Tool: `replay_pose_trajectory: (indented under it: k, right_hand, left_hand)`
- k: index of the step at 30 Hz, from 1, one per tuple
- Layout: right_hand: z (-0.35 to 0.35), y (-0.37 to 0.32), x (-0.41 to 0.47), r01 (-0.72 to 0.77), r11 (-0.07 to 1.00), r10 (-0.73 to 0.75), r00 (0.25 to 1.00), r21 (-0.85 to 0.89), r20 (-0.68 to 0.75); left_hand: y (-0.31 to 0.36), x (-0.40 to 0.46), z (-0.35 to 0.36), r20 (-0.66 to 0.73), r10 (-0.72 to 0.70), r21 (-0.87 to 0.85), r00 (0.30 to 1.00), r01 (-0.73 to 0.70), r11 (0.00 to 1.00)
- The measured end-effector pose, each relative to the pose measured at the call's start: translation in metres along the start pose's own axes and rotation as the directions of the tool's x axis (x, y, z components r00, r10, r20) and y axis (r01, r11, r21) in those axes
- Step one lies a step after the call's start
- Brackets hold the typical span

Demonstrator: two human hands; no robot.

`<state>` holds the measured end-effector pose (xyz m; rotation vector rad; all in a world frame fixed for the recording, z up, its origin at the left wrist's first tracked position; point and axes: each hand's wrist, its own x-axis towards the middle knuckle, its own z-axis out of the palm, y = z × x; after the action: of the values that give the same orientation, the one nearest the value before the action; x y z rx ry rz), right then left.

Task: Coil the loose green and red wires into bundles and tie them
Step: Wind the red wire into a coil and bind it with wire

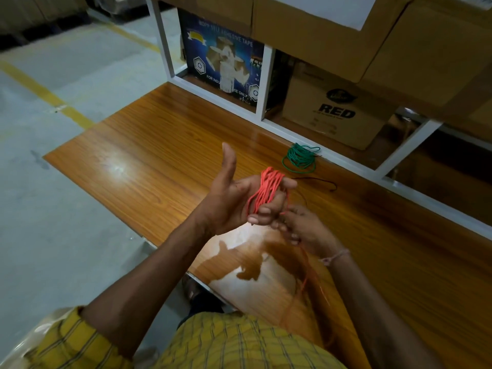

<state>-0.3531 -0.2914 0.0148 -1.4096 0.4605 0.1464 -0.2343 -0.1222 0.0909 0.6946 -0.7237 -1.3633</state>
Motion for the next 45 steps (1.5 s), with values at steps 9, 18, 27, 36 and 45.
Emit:
replay_pose_trajectory:
  k: [9,18,27,36,45]
  right_hand:
    - [0.022,-0.017,-0.052,-0.037,0.954,0.158,0.905,-0.297,0.394]
    - [-0.049,-0.072,-0.061,0.180,0.969,-0.112,0.930,-0.169,0.351]
    - [-0.050,-0.058,-0.007,0.316,0.840,-0.301,0.948,-0.441,0.106]
    - [0.013,0.018,0.014,0.246,0.647,-0.336,0.942,-0.721,0.019]
    - [0.041,0.031,-0.004,0.386,0.508,-0.371,0.905,-0.770,0.209]
  left_hand:
    - [-0.016,0.014,-0.022,-0.465,0.137,0.149,0.875,-0.076,0.986]
    - [-0.024,0.002,-0.028,-0.466,-0.052,0.491,0.883,0.308,0.815]
    - [-0.010,-0.010,-0.017,0.045,-0.275,0.165,0.960,0.264,0.950]
    - [0.006,-0.001,-0.008,0.003,0.080,-0.218,0.997,-0.077,0.973]
    - [0.012,0.008,-0.024,-0.350,0.205,-0.186,0.914,-0.283,0.941]
